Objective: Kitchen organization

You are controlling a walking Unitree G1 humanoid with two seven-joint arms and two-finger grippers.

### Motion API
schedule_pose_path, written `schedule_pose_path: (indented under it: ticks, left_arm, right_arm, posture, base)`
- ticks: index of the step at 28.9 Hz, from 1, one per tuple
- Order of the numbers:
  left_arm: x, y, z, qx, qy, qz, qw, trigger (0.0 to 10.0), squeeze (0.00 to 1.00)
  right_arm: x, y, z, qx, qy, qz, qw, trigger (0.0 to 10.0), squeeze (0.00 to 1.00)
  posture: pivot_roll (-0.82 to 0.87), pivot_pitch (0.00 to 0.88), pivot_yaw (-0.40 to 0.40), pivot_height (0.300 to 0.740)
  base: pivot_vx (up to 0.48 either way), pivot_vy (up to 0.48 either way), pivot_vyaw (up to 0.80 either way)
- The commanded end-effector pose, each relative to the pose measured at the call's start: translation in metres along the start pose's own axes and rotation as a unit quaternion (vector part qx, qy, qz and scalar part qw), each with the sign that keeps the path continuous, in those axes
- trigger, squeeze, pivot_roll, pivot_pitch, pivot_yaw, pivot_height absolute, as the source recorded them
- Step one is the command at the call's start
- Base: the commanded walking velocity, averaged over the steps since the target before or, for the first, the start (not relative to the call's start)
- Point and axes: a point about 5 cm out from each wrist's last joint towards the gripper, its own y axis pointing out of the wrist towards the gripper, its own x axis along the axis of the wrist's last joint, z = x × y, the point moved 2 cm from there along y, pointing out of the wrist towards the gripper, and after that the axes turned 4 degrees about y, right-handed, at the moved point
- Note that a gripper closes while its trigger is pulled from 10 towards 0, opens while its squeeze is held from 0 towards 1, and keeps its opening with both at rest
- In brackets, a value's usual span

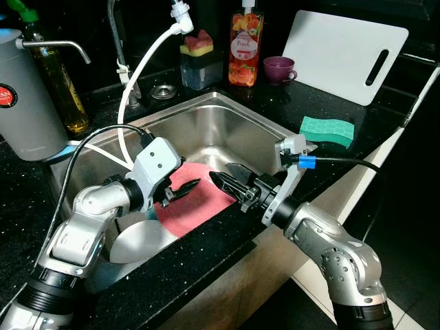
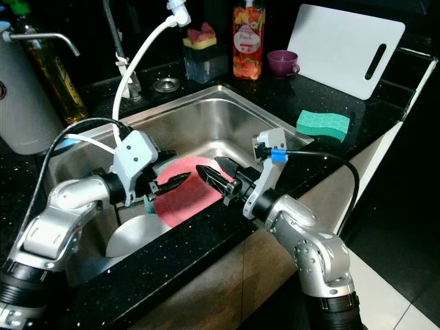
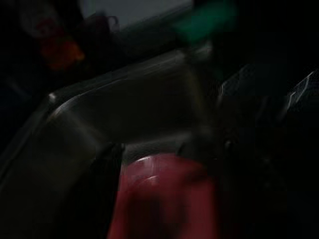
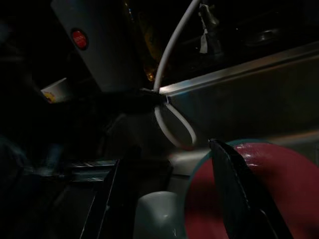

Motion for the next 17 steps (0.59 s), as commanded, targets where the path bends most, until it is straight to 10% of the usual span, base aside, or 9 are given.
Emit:
schedule_pose_path:
  ticks: [1,8,17]
  left_arm:
    - [0.01,0.001,-0.01,0.012,-0.061,-0.046,0.997,10.0,0.0]
    - [0.03,-0.005,-0.005,0.123,-0.121,-0.119,0.978,10.0,0.0]
    - [0.038,-0.011,-0.011,0.159,-0.111,-0.111,0.975,10.0,0.0]
  right_arm:
    - [-0.002,0.002,0.002,0.006,0.002,-0.004,1.0,10.0,0.0]
    - [-0.003,0.007,0.004,0.007,0.01,-0.021,1.0,10.0,0.0]
    - [-0.005,0.008,0.006,0.028,0.018,-0.024,0.999,10.0,0.0]
  posture:
    - [0.06,0.0,0.019,0.74]
    - [0.07,0.0,0.015,0.74]
    - [0.09,0.0,0.007,0.74]
  base:
    - [0.0,0.0,0.0]
    - [0.0,0.0,0.0]
    - [0.0,0.0,0.77]
